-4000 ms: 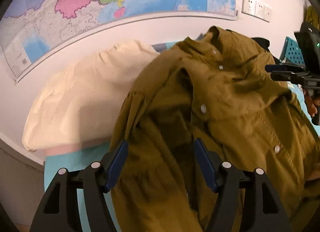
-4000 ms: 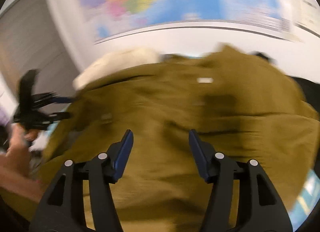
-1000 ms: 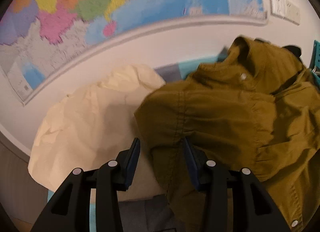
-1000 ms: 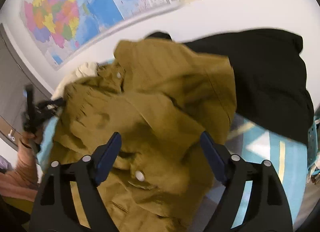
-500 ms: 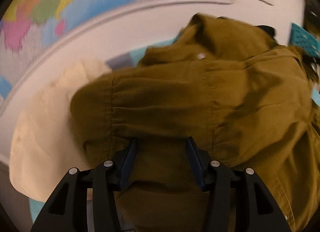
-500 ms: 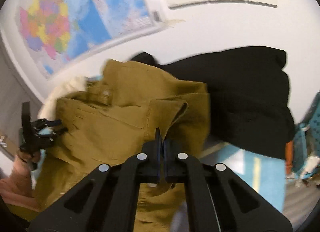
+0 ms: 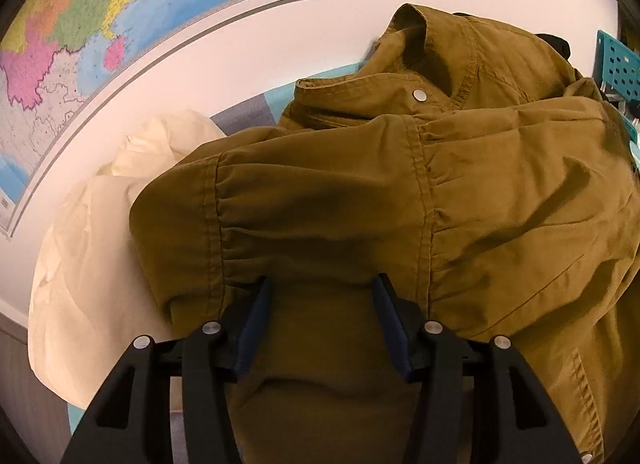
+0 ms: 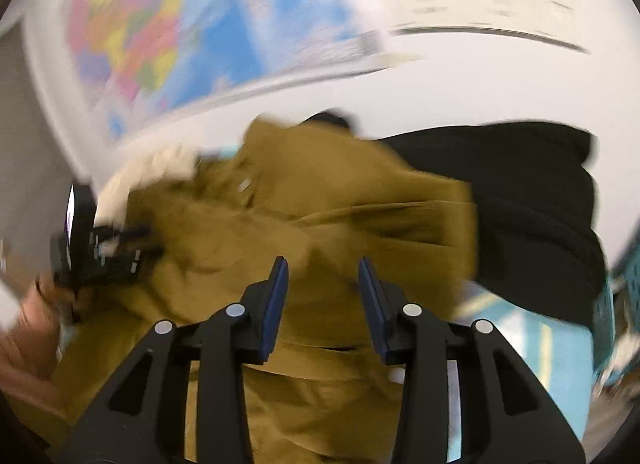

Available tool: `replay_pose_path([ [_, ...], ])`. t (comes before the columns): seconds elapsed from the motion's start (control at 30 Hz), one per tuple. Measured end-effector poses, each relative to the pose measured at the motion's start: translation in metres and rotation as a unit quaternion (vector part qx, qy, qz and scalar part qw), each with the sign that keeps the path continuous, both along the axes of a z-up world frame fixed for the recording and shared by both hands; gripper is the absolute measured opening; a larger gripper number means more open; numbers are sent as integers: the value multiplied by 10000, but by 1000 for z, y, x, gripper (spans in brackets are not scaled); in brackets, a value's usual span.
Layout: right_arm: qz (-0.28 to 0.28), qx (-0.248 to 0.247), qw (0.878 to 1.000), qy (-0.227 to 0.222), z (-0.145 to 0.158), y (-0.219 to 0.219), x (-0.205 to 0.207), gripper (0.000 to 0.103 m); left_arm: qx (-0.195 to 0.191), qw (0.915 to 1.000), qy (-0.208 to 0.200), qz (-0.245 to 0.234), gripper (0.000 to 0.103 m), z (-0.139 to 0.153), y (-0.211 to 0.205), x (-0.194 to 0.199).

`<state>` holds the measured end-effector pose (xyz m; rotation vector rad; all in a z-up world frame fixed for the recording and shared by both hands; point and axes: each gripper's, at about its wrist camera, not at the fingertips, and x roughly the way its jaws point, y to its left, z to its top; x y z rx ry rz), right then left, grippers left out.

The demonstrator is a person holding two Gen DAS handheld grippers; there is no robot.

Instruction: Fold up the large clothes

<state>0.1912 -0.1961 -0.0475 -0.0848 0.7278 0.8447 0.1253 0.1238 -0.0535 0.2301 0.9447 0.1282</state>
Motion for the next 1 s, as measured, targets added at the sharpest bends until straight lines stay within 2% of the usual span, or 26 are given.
replay_pose_path([
  [0.1, 197, -269, 9991, 271, -23, 29, 15, 34, -41, 10000, -29, -7, 51, 0, 2, 0],
  [0.17, 77, -484, 9974, 528, -45, 39, 33, 33, -62, 10000, -47, -14, 51, 0, 2, -1],
  [0.23, -3, -415, 9968, 689, -55, 38, 39, 26, -90, 9999, -47, -16, 52, -2, 4, -2],
  [0.3, -40, -316, 9967, 742, -52, 32, 37, 26, -106, 9999, -42, 4, 52, -1, 6, -12],
  [0.37, -61, -299, 9981, 542, -41, 25, 25, 33, -82, 10000, -46, 11, 52, -1, 7, -13],
  [0.47, 209, 4, 9989, 430, -23, 13, -2, 37, -84, 9999, -75, 25, 53, 1, 6, -15],
  [0.53, 473, 4, 9983, 339, -20, 12, -20, 37, -114, 9999, -118, -32, 58, 5, 3, -19],
  [0.63, 663, -254, 9966, 409, -32, 24, -30, 37, -85, 9996, -236, -164, 59, 10, -5, -32],
  [0.7, 584, -453, 9961, 482, -45, 32, -23, 37, -171, 9993, -258, -224, 59, 12, -7, -40],
  [0.73, 506, -487, 9953, 661, -55, 33, -16, 36, -181, 9992, -272, -213, 59, 13, -7, -45],
  [0.8, 441, -357, 9957, 738, -65, 36, -13, 36, -180, 9993, -243, -207, 59, 10, -5, -51],
  [0.9, 363, -210, 9958, 814, -60, 30, -15, 39, -221, 9995, -183, -90, 59, 3, 5, -55],
  [1.0, 387, -57, 9964, 755, -45, 12, -29, 51, -430, 9985, -324, -47, 60, 12, 10, -67],
])
